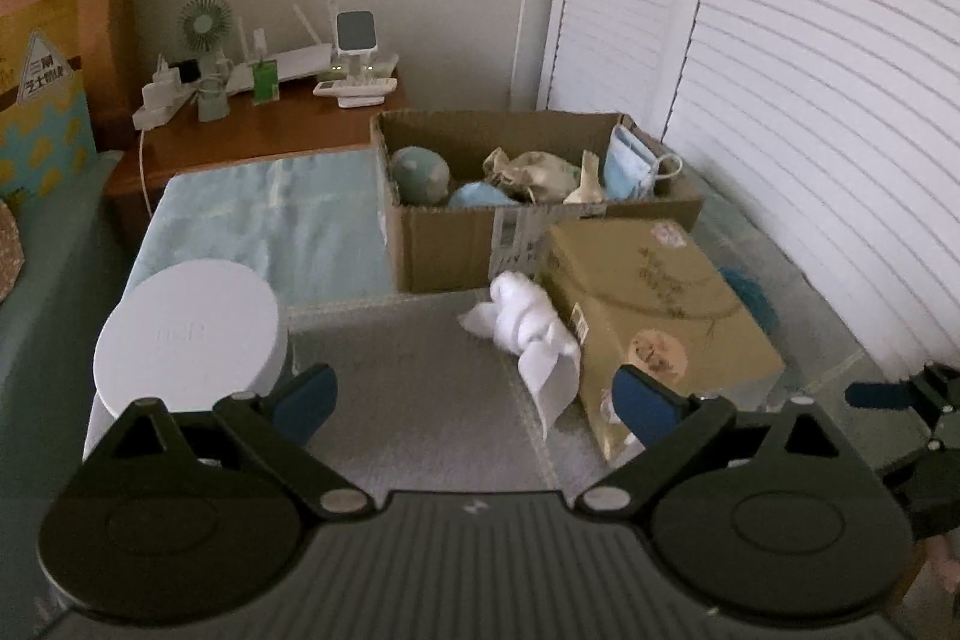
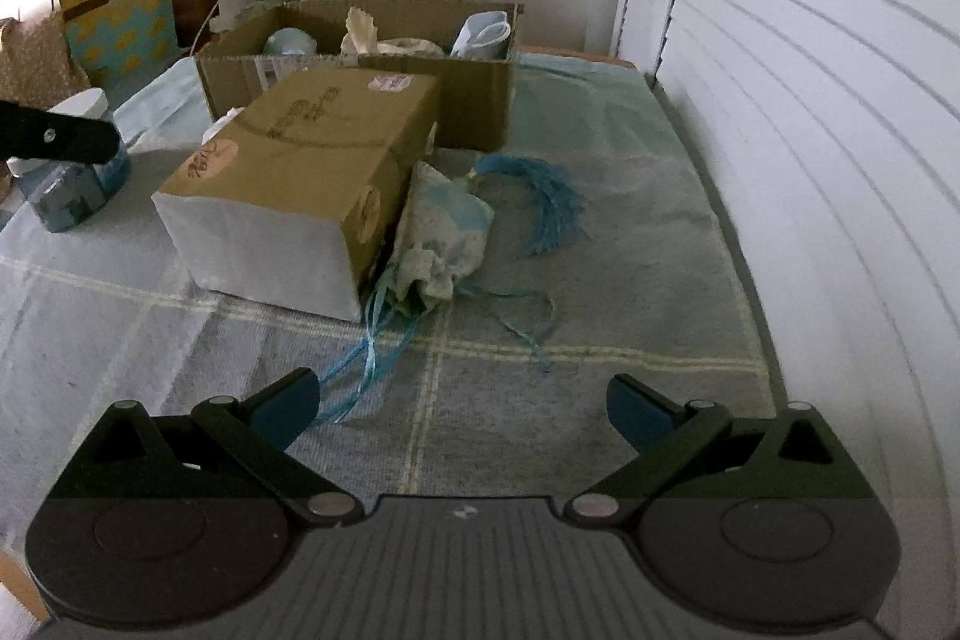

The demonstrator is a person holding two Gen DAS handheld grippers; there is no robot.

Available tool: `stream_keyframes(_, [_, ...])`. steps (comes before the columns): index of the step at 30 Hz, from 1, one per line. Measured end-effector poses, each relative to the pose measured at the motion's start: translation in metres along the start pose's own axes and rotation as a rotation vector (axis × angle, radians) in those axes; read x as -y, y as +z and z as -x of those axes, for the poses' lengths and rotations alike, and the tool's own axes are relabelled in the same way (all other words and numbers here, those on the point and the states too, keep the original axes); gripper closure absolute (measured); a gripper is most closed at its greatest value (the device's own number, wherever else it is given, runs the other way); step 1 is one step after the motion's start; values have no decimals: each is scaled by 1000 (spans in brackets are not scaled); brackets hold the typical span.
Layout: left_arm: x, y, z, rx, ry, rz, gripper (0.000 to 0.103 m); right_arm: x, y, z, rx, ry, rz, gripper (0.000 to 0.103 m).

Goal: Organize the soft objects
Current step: 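Grasp the white cloth on the bed with the left tool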

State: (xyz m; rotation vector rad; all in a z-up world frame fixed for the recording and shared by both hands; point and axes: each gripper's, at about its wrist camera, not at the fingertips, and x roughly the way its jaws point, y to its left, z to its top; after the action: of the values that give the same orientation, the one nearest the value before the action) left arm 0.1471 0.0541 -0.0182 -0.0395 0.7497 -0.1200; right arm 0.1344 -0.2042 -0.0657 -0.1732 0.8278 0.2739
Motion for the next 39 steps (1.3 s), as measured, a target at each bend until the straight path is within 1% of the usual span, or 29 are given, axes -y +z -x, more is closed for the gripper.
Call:
stream_keyframes(4, [1, -4, -2, 0, 10, -17, 5, -2, 0, -10, -8, -23, 17, 0])
stream_keyframes(8, [1, -4, -6, -6, 8, -23, 5, -2, 2, -13, 3, -20, 22, 0])
stream_keyframes(11, [1, -2, -9, -6, 4, -21, 5, 0, 0, -14, 21, -12, 22, 0])
stream_keyframes(18, [2, 5, -17, -4, 3, -53, 6, 1, -5, -14, 57, -9, 22, 0])
stream_keyframes(21, [-1, 14, -21, -9, -27, -39, 12, 1, -6, -14, 63, -10, 21, 0])
stream_keyframes(22, [-2, 16, -23, -13, -39, -26, 19, 1, -6, -14, 64, -10, 21, 0])
stream_keyframes(23, [-3, 19, -24, -15, -54, -13, 27, 1, -6, -14, 65, -10, 21, 0])
stream_keyframes(25, [-5, 24, -30, -20, -82, 19, 36, 1, -7, -13, 69, -10, 20, 0])
stream_keyframes(27, [-5, 27, -36, -25, -109, 43, 41, 1, -8, -13, 72, -10, 20, 0])
stream_keyframes(29, [-3, 28, -44, -35, -127, 53, 50, 1, -8, -13, 71, -10, 20, 0])
stream_keyframes(31, [-1, 28, -52, -48, -129, 63, 52, 1, -8, -12, 71, -10, 20, 0])
stream_keyframes(33, [-1, 28, -60, -60, -135, 83, 57, 1, -8, -12, 71, -10, 20, 0])
stream_keyframes(37, [-5, 26, -75, -87, -146, 115, 58, 1, -8, -12, 70, -9, 21, 0])
stream_keyframes(39, [-6, 25, -80, -95, -154, 125, 63, 1, -8, -12, 70, -7, 23, 0])
